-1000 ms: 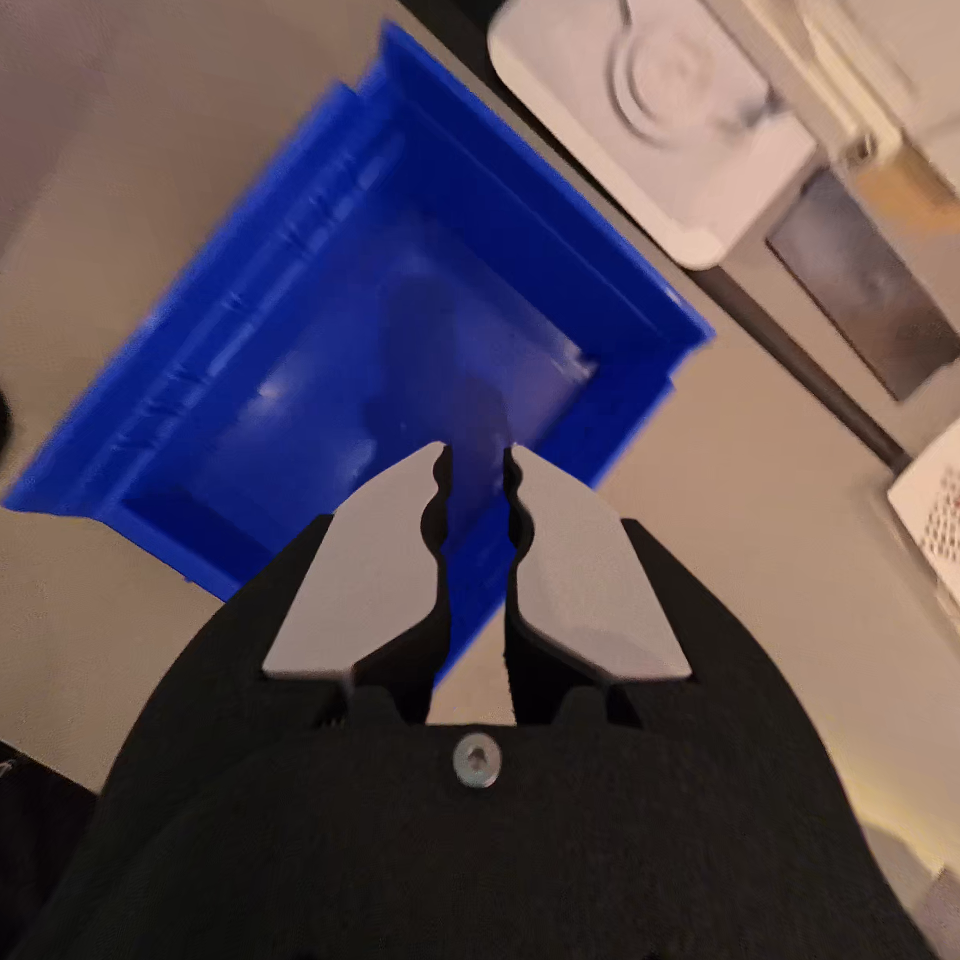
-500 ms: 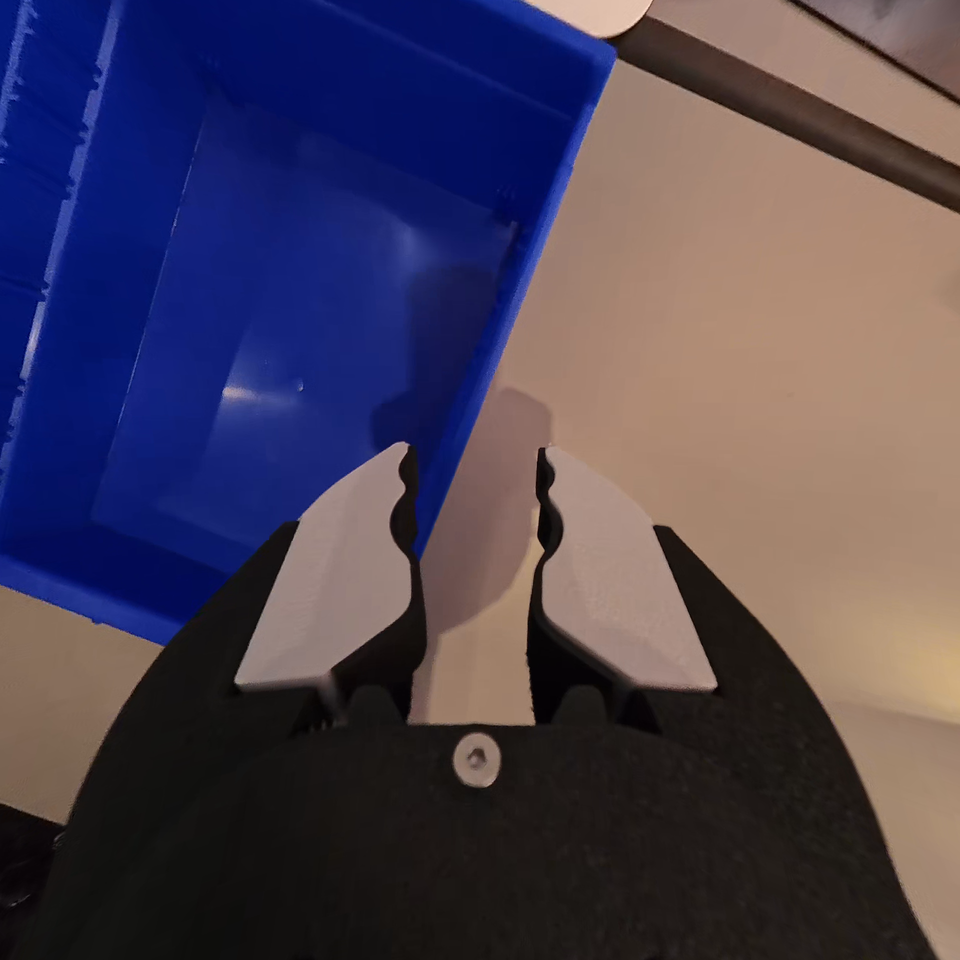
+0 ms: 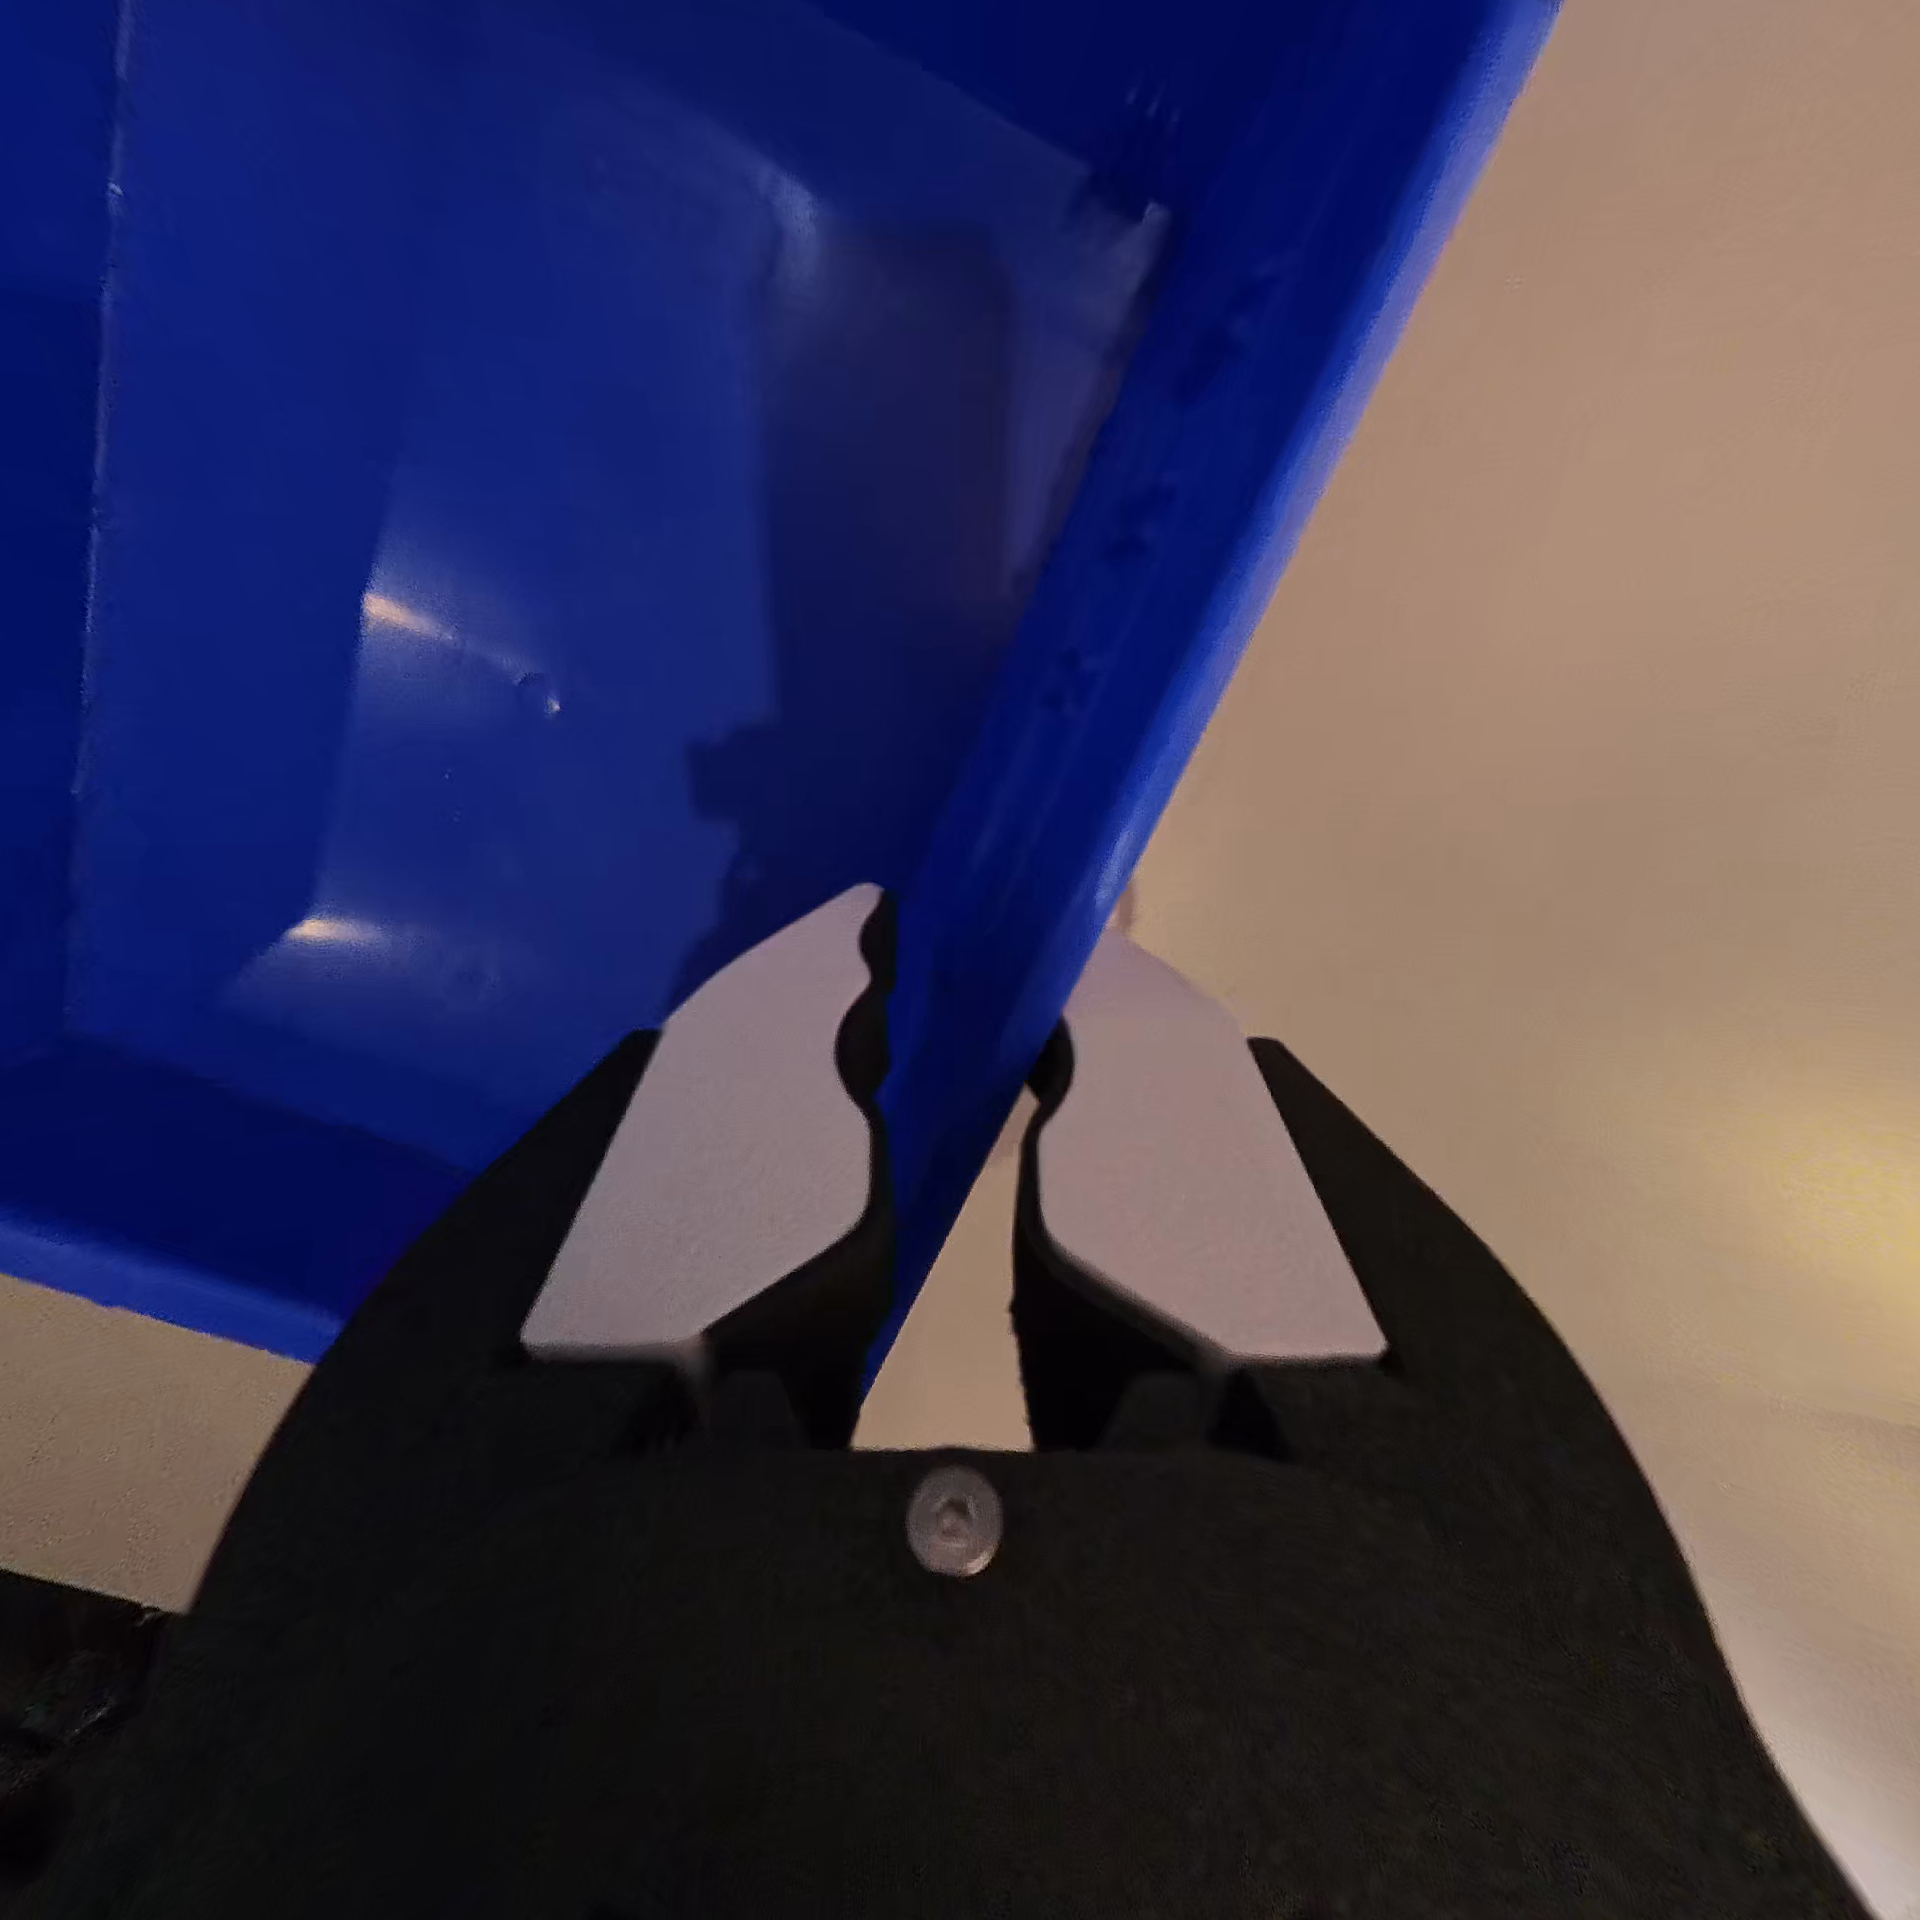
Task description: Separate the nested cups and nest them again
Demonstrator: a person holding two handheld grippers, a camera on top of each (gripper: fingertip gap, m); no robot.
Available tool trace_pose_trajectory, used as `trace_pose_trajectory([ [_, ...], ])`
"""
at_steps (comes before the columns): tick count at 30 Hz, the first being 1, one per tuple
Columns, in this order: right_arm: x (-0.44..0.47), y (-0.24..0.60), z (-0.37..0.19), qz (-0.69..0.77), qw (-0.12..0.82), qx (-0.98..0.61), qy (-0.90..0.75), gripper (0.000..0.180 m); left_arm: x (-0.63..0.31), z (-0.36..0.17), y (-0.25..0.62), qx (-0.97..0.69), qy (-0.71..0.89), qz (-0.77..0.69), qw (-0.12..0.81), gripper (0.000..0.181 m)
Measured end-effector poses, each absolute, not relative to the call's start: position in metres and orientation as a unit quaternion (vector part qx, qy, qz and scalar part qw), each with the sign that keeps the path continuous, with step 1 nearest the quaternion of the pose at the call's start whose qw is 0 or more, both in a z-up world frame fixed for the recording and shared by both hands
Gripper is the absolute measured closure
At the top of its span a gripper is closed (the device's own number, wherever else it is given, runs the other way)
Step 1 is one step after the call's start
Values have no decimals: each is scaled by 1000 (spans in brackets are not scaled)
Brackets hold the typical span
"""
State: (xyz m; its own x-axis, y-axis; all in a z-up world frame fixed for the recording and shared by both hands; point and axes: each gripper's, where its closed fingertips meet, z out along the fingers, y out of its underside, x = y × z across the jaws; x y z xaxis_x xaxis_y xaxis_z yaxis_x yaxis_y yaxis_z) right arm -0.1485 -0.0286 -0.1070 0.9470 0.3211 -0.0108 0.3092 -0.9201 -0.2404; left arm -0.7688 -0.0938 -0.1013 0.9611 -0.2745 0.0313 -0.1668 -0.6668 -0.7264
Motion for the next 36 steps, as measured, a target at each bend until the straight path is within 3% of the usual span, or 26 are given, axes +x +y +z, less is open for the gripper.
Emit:
trace_pose_trajectory([
  [2, -149, -29, -110, 34, 111, -981, -153, 166, -771, -102, -99, -913, 105, -89, 385, 135],
  [6, -144, -22, -110, 47, 116, -982, -139, 172, -776, -88, -116, -897, 84, -96, 422, 121],
  [16, -70, -3, -111, 72, 120, -982, -129, 174, -770, -38, -186, -865, 46, -41, 498, 128],
  [36, 291, -72, -116, 60, 110, -991, 38, 175, -678, 12, -194, -854, 29, -8, 520, 132],
])
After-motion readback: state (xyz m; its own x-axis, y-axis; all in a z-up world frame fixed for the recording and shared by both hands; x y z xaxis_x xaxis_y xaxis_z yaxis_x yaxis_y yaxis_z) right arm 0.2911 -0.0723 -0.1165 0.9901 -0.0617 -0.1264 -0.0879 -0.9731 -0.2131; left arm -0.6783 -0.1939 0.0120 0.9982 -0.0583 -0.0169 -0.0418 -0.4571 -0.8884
